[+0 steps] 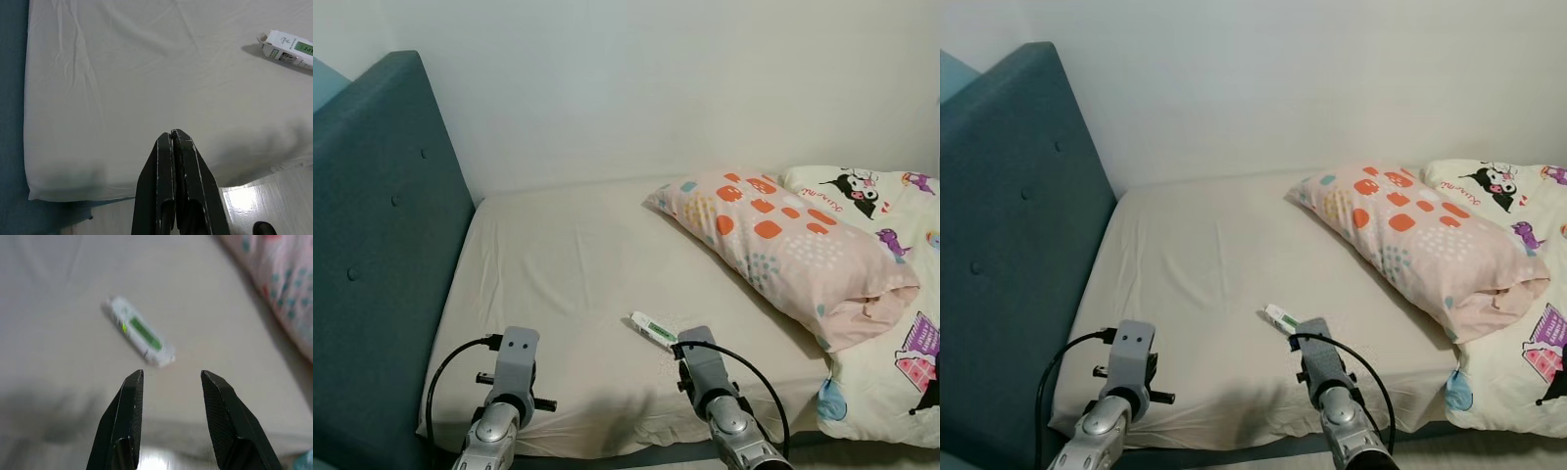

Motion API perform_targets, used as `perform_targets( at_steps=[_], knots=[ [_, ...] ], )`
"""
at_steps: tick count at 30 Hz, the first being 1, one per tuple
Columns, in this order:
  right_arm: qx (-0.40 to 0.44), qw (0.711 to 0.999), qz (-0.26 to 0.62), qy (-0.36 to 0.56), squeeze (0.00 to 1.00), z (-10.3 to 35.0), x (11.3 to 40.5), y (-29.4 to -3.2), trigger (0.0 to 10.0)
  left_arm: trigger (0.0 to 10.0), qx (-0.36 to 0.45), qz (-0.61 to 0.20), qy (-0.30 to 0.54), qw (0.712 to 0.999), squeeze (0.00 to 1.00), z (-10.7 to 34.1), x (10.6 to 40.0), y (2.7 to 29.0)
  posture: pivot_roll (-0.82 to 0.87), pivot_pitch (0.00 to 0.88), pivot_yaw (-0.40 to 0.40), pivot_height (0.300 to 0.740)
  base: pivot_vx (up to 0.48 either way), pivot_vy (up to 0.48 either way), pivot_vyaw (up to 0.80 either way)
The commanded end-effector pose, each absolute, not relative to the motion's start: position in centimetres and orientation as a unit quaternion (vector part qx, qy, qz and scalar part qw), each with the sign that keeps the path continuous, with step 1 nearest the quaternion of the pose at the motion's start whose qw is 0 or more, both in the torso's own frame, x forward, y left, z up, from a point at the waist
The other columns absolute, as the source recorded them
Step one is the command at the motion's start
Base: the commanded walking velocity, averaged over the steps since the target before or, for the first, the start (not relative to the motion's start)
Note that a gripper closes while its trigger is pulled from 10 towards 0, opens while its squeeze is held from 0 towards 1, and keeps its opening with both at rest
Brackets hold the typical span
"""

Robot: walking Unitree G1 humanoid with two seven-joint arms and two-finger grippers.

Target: Clean up the room

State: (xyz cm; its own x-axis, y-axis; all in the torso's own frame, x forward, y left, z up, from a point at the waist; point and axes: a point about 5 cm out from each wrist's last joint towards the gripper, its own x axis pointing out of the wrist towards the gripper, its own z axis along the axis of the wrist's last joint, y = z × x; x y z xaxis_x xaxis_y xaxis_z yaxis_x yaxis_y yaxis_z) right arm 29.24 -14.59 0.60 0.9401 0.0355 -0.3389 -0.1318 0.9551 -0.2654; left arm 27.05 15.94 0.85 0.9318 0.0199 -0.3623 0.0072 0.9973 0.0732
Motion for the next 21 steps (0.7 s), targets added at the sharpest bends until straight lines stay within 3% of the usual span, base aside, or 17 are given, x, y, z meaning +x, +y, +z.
perform_targets(
  at_steps=[1, 21],
  knots=[
    [-0.129, 0.978, 0.052, 0.153, 0.00, 0.85, 29.23, -14.38, 10.0, 10.0, 0.022, 0.015, 0.186, 0.982, 0.00, 0.71, 27.04, 15.97, 0.03, 0.083, -0.018, 0.740, 0.000, 0.000, 0.00],
    [-0.114, 0.977, 0.057, 0.171, 0.00, 0.23, 28.79, -14.38, 10.0, 10.0, 0.022, 0.012, 0.167, 0.986, 0.00, 1.11, 26.93, 16.27, 0.03, 0.069, -0.019, 0.740, 0.000, 0.000, 0.00]
  ],
)
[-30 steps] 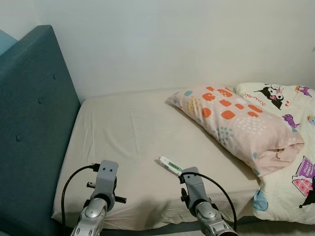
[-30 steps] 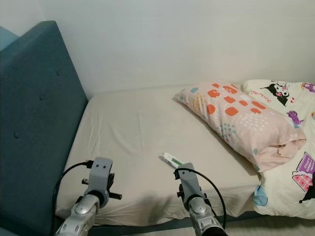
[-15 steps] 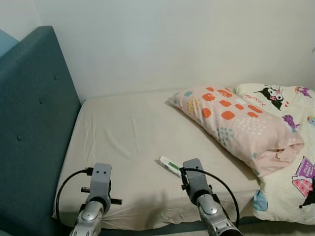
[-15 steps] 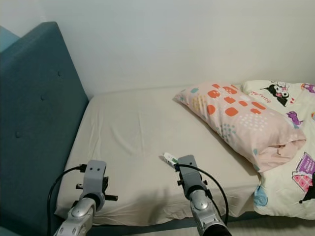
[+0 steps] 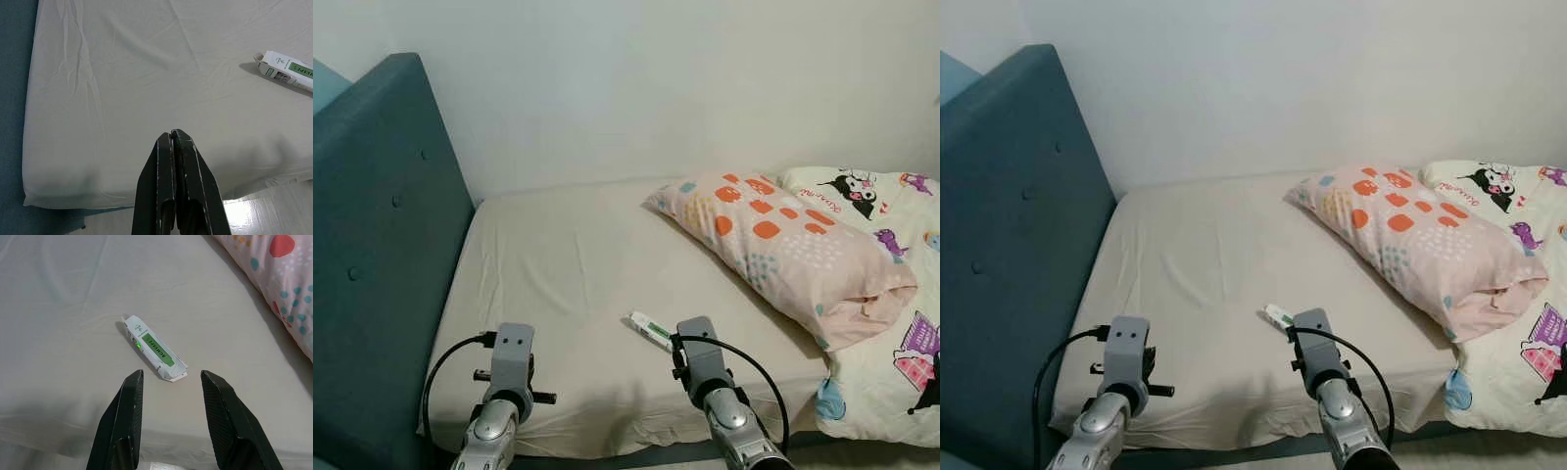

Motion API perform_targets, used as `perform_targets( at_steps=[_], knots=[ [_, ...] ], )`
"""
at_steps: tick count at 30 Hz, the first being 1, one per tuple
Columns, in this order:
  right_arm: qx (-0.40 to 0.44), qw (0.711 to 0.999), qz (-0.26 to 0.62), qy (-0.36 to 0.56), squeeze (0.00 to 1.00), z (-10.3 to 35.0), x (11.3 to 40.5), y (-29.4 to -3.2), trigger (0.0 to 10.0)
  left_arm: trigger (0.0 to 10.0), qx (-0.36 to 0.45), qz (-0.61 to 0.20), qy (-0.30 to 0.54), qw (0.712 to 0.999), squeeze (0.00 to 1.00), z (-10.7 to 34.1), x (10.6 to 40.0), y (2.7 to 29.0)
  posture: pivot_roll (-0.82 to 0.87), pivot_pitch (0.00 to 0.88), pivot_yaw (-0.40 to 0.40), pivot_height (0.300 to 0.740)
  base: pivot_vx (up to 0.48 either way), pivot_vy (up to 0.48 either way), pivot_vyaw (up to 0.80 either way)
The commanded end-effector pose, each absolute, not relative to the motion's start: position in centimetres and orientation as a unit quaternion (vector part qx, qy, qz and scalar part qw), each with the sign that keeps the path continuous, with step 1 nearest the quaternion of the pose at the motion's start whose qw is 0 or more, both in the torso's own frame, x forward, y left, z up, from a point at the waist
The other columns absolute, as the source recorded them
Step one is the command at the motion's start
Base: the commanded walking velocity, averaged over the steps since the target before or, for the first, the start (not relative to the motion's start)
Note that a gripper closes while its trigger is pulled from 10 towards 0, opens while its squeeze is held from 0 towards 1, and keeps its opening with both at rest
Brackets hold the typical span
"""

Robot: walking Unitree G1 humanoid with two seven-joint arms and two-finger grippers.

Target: Clean up the room

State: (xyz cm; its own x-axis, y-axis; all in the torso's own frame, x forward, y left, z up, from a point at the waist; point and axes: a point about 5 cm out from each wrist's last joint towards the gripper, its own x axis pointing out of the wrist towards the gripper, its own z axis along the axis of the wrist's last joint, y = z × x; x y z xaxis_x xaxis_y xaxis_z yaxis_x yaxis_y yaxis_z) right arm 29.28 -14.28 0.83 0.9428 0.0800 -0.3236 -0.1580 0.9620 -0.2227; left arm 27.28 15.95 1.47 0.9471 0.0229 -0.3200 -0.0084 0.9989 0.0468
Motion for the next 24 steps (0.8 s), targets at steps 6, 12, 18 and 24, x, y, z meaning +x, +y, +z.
perform_targets(
  at_steps=[6, 12, 18, 24],
  knots=[
    [-0.128, 0.974, 0.044, 0.182, 0.00, -0.02, 28.69, -14.76, 10.0, 10.0, 0.025, 0.016, 0.171, 0.985, 0.00, 0.88, 26.84, 16.30, 0.02, 0.066, -0.016, 0.740, 0.000, 0.000, 0.00],
    [-0.128, 0.972, 0.046, 0.190, 0.00, -0.29, 28.45, -14.89, 10.0, 10.0, 0.022, 0.015, 0.167, 0.986, 0.00, 1.05, 26.93, 16.04, 0.02, 0.060, -0.017, 0.740, 0.000, 0.000, 0.00],
    [-0.127, 0.971, 0.052, 0.197, 0.00, -0.46, 28.36, -14.82, 10.0, 10.0, 0.025, 0.009, 0.167, 0.986, 0.00, 1.11, 27.01, 15.87, 0.01, 0.058, -0.016, 0.740, 0.000, 0.000, 0.00],
    [-0.128, 0.969, 0.053, 0.205, 0.00, -0.61, 28.28, -14.92, 10.0, 10.0, 0.024, 0.002, 0.164, 0.986, 0.00, 1.20, 27.13, 15.49, 0.01, 0.061, -0.017, 0.740, 0.000, 0.000, 0.00]
  ],
)
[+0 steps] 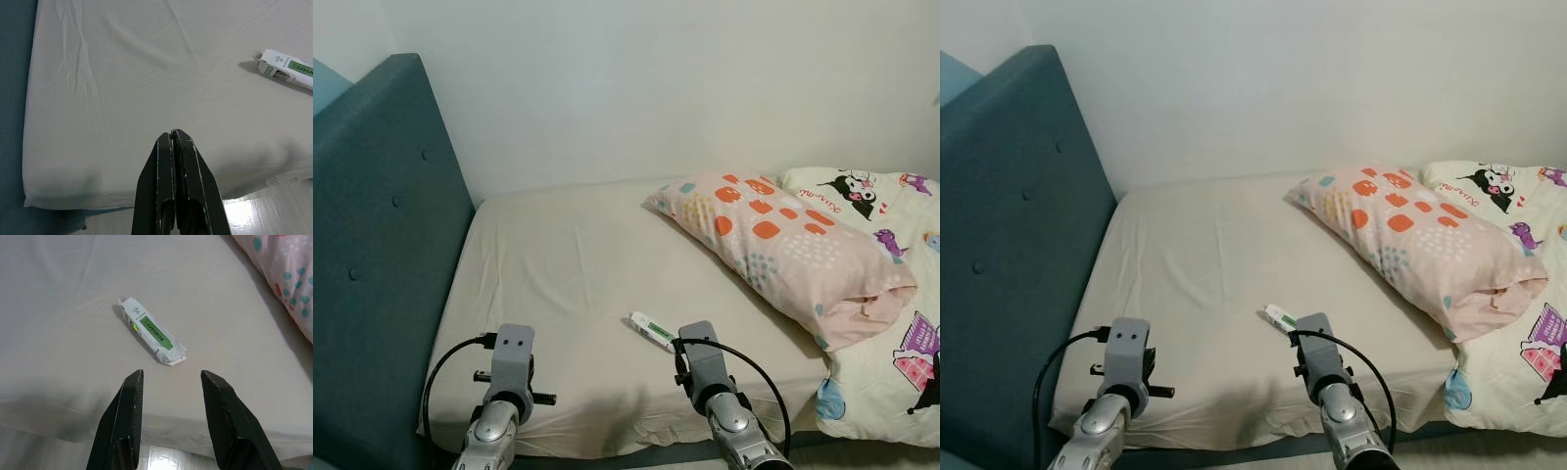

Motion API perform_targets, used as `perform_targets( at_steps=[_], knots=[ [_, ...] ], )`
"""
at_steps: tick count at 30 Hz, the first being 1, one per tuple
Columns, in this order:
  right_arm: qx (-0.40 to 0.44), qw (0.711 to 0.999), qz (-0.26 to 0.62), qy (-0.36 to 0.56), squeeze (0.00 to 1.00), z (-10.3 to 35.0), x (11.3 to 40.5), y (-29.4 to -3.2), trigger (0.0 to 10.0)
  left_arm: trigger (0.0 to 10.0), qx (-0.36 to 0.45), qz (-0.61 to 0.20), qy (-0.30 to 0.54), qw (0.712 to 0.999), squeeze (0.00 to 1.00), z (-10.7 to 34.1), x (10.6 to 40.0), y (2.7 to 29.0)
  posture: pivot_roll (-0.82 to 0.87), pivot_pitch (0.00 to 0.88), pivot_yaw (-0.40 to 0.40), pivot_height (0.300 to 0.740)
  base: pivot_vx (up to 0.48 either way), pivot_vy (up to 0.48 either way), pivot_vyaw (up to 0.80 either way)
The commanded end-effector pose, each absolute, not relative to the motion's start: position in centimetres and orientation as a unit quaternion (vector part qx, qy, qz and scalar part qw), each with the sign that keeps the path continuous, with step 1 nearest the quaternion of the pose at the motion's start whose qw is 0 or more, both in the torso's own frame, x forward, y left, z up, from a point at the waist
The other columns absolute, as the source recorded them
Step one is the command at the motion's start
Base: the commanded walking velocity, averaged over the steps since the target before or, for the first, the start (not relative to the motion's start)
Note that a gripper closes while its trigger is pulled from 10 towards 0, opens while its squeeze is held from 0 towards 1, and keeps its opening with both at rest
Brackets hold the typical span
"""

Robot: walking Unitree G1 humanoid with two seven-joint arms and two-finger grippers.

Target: Clean up the room

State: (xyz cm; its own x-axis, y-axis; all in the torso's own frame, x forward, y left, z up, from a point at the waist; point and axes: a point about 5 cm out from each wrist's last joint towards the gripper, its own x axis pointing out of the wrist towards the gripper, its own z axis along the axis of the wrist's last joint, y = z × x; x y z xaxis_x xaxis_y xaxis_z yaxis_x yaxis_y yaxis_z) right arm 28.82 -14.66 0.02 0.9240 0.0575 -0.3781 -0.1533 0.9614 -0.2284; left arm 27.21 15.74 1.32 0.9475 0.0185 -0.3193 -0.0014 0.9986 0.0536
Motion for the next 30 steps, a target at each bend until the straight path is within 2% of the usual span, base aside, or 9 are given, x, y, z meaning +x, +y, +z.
perform_targets(
  at_steps=[1, 30],
  knots=[
    [-0.128, 0.969, 0.053, 0.205, 0.00, -0.63, 28.26, -14.94, 10.0, 10.0, 0.024, 0.001, 0.163, 0.986, 0.00, 1.22, 27.12, 15.47, 0.01, 0.062, -0.017, 0.740, 0.000, 0.000, 0.00],
    [-0.124, 0.968, 0.055, 0.209, 0.00, -0.64, 28.27, -15.01, 10.0, 10.0, 0.016, -0.003, 0.143, 0.990, 0.00, 1.73, 27.33, 15.34, 0.01, 0.067, -0.020, 0.740, 0.000, 0.000, 0.00]
  ],
)
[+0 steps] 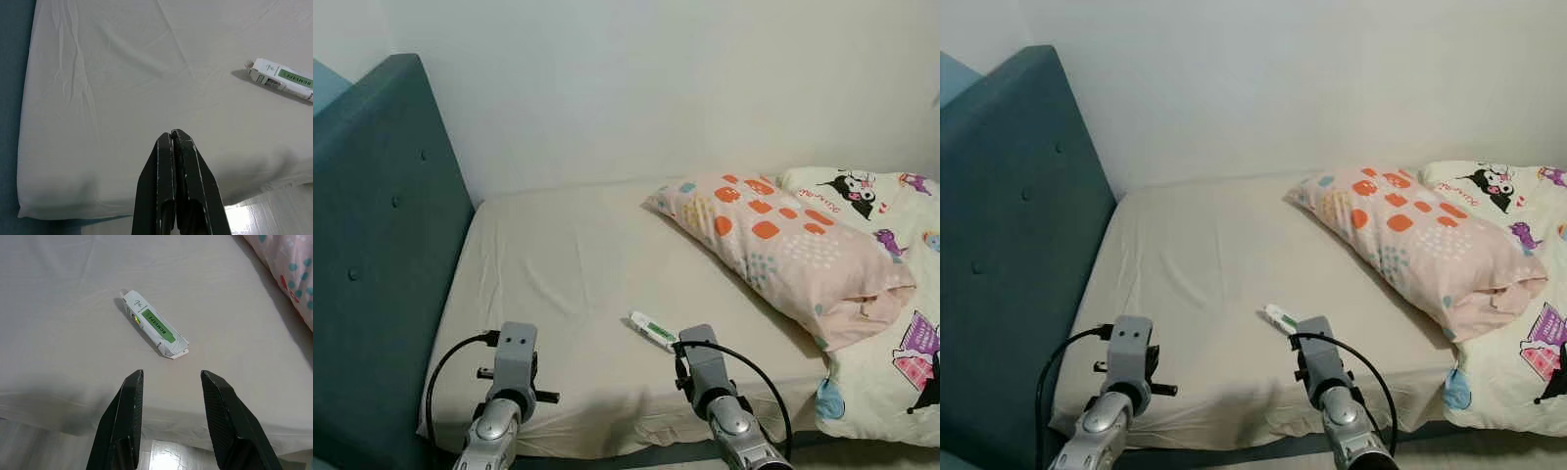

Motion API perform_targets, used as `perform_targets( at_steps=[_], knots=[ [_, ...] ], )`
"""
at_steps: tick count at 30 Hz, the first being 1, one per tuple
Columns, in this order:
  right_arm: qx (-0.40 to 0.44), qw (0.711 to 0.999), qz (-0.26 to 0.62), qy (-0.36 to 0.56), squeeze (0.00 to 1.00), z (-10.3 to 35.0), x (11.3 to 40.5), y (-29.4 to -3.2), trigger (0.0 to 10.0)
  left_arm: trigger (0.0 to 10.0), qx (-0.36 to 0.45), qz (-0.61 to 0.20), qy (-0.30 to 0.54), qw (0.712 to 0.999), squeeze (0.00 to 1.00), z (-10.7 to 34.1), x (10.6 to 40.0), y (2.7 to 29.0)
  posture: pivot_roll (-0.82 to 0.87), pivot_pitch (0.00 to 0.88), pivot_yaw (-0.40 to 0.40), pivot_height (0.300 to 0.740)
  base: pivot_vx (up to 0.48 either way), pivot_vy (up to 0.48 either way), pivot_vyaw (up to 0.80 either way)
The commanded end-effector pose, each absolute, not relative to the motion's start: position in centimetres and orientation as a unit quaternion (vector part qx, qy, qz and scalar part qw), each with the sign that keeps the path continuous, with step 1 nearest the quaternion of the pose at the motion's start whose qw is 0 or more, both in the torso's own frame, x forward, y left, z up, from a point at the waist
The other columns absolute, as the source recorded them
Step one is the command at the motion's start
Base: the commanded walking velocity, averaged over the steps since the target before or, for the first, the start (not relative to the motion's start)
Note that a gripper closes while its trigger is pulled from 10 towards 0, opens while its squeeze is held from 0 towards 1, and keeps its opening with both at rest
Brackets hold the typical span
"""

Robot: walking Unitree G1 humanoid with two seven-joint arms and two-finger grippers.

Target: Clean up the room

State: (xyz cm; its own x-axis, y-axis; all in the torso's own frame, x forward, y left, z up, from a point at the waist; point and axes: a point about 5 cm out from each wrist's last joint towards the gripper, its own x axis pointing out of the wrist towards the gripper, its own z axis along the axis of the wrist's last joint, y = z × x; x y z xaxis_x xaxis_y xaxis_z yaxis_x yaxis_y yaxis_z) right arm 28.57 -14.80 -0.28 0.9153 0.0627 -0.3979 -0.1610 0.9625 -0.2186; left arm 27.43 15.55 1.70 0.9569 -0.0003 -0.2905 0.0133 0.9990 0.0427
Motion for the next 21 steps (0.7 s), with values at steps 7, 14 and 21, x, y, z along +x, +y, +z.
perform_targets(
  at_steps=[7, 14, 21],
  knots=[
    [-0.123, 0.968, 0.055, 0.210, 0.00, -0.62, 28.30, -15.02, 10.0, 10.0, 0.016, -0.001, 0.142, 0.990, 0.00, 1.74, 27.32, 15.39, 0.01, 0.068, -0.020, 0.740, 0.000, 0.000, 0.00],
    [-0.115, 0.969, 0.057, 0.212, 0.00, -0.65, 28.30, -14.96, 10.0, 10.0, 0.019, -0.001, 0.141, 0.990, 0.00, 1.78, 27.40, 15.42, 0.01, 0.068, -0.020, 0.740, 0.000, 0.000, 0.00],
    [-0.124, 0.968, 0.042, 0.215, 0.00, -0.69, 28.28, -15.57, 10.0, 10.0, 0.033, -0.003, 0.148, 0.988, 0.00, 1.54, 27.37, 15.58, 0.01, 0.071, -0.019, 0.740, 0.000, 0.000, 0.00]
  ],
)
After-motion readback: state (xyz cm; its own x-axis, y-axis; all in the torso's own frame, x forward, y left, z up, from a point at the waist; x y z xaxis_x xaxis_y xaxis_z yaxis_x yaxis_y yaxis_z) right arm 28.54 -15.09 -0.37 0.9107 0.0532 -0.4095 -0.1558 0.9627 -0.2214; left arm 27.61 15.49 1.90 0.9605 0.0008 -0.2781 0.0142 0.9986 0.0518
